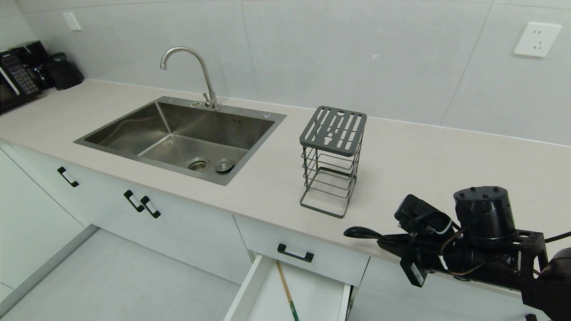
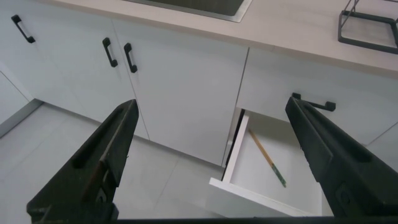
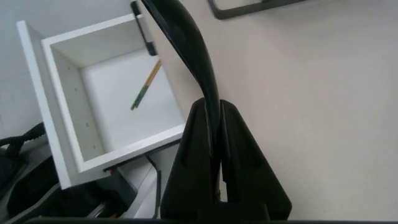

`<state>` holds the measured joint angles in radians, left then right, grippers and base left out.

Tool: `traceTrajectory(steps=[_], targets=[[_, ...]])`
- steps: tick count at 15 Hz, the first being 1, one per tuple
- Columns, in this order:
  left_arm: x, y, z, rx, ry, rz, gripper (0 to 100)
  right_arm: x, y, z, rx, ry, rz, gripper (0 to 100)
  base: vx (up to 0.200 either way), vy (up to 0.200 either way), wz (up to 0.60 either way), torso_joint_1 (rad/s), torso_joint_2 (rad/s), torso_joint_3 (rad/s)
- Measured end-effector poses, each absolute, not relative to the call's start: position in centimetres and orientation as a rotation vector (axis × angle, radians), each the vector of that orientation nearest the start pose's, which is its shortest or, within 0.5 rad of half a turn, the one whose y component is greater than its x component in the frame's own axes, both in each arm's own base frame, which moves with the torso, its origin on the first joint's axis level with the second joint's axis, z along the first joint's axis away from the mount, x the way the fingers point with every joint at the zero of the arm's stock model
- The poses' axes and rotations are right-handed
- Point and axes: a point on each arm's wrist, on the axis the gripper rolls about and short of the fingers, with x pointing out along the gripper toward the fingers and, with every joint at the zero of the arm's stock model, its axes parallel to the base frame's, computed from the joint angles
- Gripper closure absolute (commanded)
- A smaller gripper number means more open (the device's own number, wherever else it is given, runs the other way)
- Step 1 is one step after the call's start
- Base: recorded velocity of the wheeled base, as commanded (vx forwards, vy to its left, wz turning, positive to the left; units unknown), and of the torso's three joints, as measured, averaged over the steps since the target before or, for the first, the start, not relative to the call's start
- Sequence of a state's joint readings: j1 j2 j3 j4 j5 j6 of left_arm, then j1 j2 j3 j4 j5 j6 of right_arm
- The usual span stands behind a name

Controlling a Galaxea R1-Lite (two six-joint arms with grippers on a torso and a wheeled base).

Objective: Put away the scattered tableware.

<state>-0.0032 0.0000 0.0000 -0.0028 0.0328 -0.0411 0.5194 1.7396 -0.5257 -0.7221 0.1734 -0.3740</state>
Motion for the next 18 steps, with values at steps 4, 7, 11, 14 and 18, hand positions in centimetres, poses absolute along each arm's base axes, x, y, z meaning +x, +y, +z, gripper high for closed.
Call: traceTrajectory(steps=[4,7,11,14,18], targets=[[-2.3,0.1,7.6,-0.041,-0.003,0.03,0,22.1,14.5,11.1,-0.414,0.37,0.805,100,0.0,0.0,0.0,0.0,0.0,0.0],[-2.3,0.1,7.6,-0.041,-0.003,0.03,0,21.2,15.5,11.4,-0.311,0.389,0.829,100,0.0,0.0,0.0,0.0,0.0,0.0],[-2.3,0.1,7.6,-0.041,-0.003,0.029,0,19.7,17.6,11.6,-0.22,0.41,0.879,100,0.0,0.0,0.0,0.0,0.0,0.0],[-2.3,0.1,7.6,-0.041,-0.003,0.03,0,18.3,18.8,11.7,-0.205,0.41,0.94,100,0.0,0.0,0.0,0.0,0.0,0.0],[-2.3,0.1,7.6,-0.041,-0.003,0.03,0,17.3,19.1,11.6,-0.204,0.418,1.021,100,0.0,0.0,0.0,0.0,0.0,0.0]])
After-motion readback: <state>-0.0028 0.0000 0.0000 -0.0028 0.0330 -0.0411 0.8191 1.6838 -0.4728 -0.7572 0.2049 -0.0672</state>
